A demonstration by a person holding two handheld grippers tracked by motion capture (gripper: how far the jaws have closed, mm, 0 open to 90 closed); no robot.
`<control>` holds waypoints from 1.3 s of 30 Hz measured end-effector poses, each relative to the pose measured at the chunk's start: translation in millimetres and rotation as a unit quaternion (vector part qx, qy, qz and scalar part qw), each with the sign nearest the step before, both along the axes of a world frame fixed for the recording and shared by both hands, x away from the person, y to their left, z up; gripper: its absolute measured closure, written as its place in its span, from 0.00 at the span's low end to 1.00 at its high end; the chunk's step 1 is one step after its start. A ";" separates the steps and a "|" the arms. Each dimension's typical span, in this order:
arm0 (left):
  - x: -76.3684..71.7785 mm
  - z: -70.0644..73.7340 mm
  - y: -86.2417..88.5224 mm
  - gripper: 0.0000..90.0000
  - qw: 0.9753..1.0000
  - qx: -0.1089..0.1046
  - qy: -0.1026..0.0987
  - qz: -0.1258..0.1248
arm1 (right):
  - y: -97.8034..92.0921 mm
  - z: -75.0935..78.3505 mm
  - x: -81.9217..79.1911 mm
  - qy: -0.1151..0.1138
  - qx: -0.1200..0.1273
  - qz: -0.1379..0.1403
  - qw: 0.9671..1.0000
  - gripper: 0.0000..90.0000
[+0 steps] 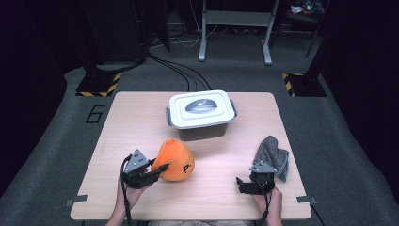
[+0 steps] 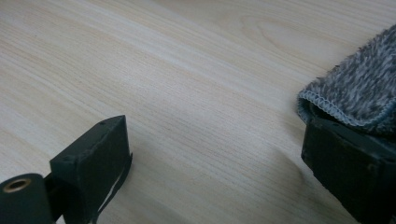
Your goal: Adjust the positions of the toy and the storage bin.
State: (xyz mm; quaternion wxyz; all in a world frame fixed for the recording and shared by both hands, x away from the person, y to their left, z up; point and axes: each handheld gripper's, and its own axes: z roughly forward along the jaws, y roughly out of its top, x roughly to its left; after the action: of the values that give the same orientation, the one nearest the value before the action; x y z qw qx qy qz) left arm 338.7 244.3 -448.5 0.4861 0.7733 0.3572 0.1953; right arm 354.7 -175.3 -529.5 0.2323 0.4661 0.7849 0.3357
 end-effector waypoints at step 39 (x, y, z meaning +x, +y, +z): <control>6.9 -8.0 125.3 0.68 0.983 -0.045 0.041 0.171 | 0.1 0.1 -0.1 -0.004 -0.004 -0.005 1.000 0.08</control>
State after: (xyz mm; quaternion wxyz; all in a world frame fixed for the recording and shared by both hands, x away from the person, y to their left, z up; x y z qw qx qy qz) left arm 345.6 369.6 -456.5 0.4649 0.6853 0.5126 0.2270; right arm 354.6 -175.2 -529.5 0.2389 0.4673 0.7831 0.3337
